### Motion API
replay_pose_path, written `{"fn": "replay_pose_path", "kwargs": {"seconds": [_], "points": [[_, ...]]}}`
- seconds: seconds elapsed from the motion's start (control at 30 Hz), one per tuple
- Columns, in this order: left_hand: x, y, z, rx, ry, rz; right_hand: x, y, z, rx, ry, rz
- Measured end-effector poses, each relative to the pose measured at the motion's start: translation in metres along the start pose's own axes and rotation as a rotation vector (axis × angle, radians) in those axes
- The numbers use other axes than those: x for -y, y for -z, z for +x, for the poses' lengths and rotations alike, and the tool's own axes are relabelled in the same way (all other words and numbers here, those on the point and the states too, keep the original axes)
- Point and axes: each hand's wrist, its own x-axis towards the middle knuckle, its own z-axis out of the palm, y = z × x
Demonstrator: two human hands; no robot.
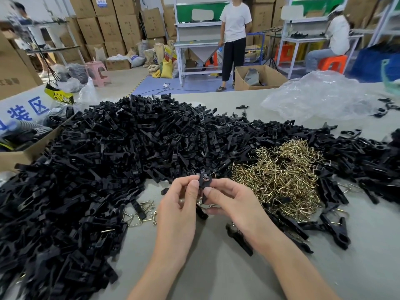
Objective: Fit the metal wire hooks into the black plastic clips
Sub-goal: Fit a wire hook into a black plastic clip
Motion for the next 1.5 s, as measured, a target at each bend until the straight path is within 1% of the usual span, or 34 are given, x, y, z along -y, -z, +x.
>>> {"fn": "replay_pose_path", "kwargs": {"seconds": [0.2,0.37,0.43,0.5,0.57,0.63,0.7,0.77,0.8,0.87,0.93,1.0,1.07,1.17,1.23,1.37,1.5], "points": [[-0.002,0.001,0.001,0.006,-0.004,0.020,0.002,-0.001,0.000,0.040,0.014,-0.013],[-0.002,0.004,0.001,0.056,0.012,0.017,0.005,-0.002,-0.001,0.070,0.067,-0.018],[0.000,0.005,-0.001,0.047,-0.035,0.144,0.007,0.000,-0.001,0.039,0.096,-0.032],[0.004,0.008,-0.001,0.044,-0.141,0.365,0.008,0.004,0.000,-0.031,0.121,-0.042],[0.007,0.011,-0.002,0.097,-0.265,0.628,0.008,0.009,0.002,-0.111,0.129,-0.012],[0.009,0.010,-0.004,0.172,-0.320,0.846,0.009,0.013,0.003,-0.181,0.137,0.022],[0.010,0.009,-0.006,0.213,-0.340,0.959,0.009,0.014,0.003,-0.248,0.151,0.049],[0.012,0.010,-0.006,0.211,-0.303,1.006,0.011,0.013,0.003,-0.285,0.154,0.064],[0.012,0.013,-0.004,0.186,-0.279,1.040,0.011,0.013,0.003,-0.292,0.151,0.065],[0.016,0.020,0.002,0.083,-0.258,1.139,0.011,0.013,0.004,-0.299,0.147,0.059],[0.018,0.025,0.006,-0.020,-0.292,1.159,0.010,0.014,0.004,-0.303,0.150,0.062],[0.019,0.023,0.006,-0.027,-0.359,1.103,0.009,0.013,0.005,-0.306,0.152,0.049],[0.019,0.016,0.003,0.033,-0.405,1.067,0.007,0.013,0.006,-0.307,0.151,0.033],[0.022,0.006,-0.002,0.134,-0.381,1.076,0.005,0.014,0.007,-0.301,0.152,0.025],[0.022,0.004,-0.002,0.157,-0.355,1.062,0.004,0.015,0.007,-0.292,0.152,0.014],[0.022,0.003,0.000,0.198,-0.359,1.036,0.002,0.016,0.008,-0.286,0.145,0.002],[0.024,0.004,0.000,0.244,-0.305,1.040,0.001,0.015,0.008,-0.277,0.149,-0.027]]}}
